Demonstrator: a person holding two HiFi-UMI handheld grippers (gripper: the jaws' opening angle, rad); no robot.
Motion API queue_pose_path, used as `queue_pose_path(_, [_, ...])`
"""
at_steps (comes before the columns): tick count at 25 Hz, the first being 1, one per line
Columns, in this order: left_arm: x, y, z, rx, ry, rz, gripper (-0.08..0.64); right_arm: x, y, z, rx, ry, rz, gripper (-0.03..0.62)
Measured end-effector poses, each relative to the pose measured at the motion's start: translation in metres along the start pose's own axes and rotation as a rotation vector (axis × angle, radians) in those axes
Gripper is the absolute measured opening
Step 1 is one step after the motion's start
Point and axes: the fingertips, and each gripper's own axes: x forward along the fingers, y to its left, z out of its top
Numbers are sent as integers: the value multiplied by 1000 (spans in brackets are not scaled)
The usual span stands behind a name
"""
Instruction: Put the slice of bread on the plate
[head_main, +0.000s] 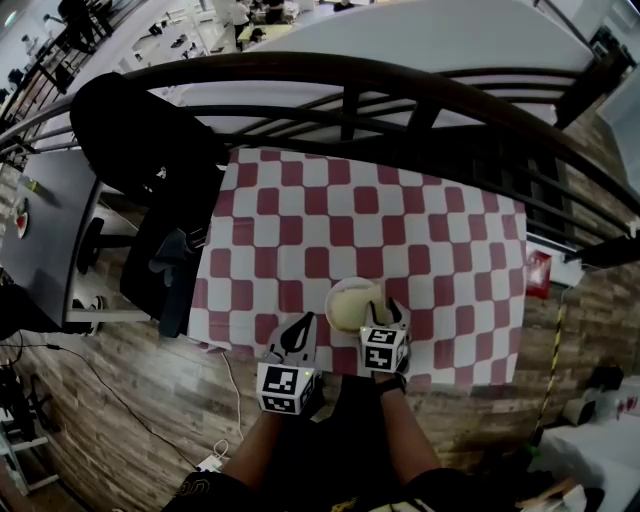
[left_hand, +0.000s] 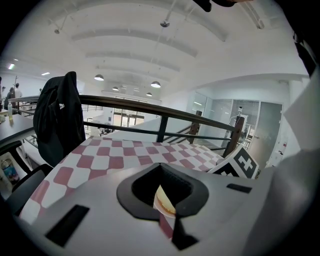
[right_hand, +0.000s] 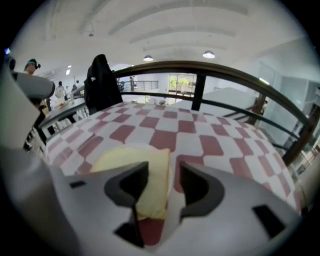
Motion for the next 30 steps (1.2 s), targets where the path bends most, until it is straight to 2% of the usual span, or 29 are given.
queue_pose_path(3, [-1,1,5,-3,-8,0,18,-6,-7,8,22,-20,-13,273])
queue_pose_path(9, [-7,-3,32,2,-66,3,18,-56,-19,49,111,-184,2,273])
queue_pose_path(13, [-10,-5,70,7,-138,-6,18,-96,-11,95,105,-320,49,265])
queue_pose_path(17, [-23,-3,109,23,-205,-46,18,-141,21,142,58,-454,75,209])
queue_pose_path(21, [-40,-13,149,71,-292,-76,18,-191,48,181,25,-589,110,135])
queue_pose_path(26, [-67,-18,185,108,-383,-88,18,-236,69,208,24,-631,115,74])
queue_pose_path(30, [-89,-18,210,130,-436,-78,18,-270,70,226,45,-717,105,32])
